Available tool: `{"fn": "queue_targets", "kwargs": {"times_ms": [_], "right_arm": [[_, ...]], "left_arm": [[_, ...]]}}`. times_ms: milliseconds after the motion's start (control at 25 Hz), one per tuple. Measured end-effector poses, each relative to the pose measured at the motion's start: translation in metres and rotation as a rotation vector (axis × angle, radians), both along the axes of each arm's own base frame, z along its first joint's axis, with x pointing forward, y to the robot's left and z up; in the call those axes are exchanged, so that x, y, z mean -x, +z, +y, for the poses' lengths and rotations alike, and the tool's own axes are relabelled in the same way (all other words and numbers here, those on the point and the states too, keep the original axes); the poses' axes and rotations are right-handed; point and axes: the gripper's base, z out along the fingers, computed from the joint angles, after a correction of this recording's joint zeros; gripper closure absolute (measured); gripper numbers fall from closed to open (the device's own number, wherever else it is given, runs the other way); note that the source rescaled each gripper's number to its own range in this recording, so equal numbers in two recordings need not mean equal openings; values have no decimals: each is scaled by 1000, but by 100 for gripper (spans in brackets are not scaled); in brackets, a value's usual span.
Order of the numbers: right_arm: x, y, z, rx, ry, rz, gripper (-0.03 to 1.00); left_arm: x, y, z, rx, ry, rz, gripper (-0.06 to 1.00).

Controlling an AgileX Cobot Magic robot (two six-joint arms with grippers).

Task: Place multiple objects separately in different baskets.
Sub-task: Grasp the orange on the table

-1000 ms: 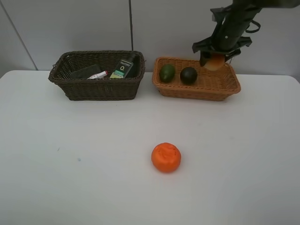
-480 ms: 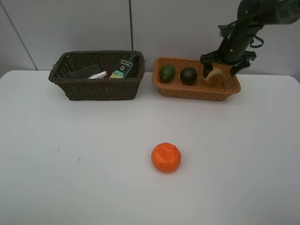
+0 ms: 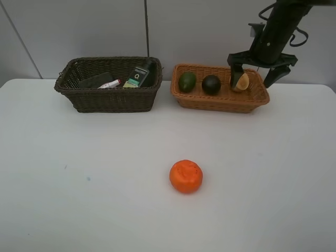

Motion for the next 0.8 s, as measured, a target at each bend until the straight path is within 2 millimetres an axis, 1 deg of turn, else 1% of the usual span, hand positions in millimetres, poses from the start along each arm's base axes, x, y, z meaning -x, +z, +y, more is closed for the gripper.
{"fn": "queue_targets", "kwargs": {"times_ms": [80,120,240,360,480,600,720,800], "right_arm": [[6,7,6,-5,12,-3,-3],[12,8,10,-13,16,7,-3],[38,6,21,-32,37,68,-3],[70,-5,36,-26,80,148,-3],[110,-24,56,6,144,252,-3],[148,-38,83,42,237,306,-3],[171,-49,114,41,326,267,-3],[180,-50,132,21,383,214,-3]], "left_arm": [[0,0,0,0,0,0,-5],[0,0,0,0,0,0,-5],[0,0,0,0,0,0,-5],[0,0,0,0,0,0,-5],[0,0,0,0,0,0,-5],[0,0,0,0,0,0,-5],[0,0,0,0,0,0,-5],[0,0,0,0,0,0,-5]]}}
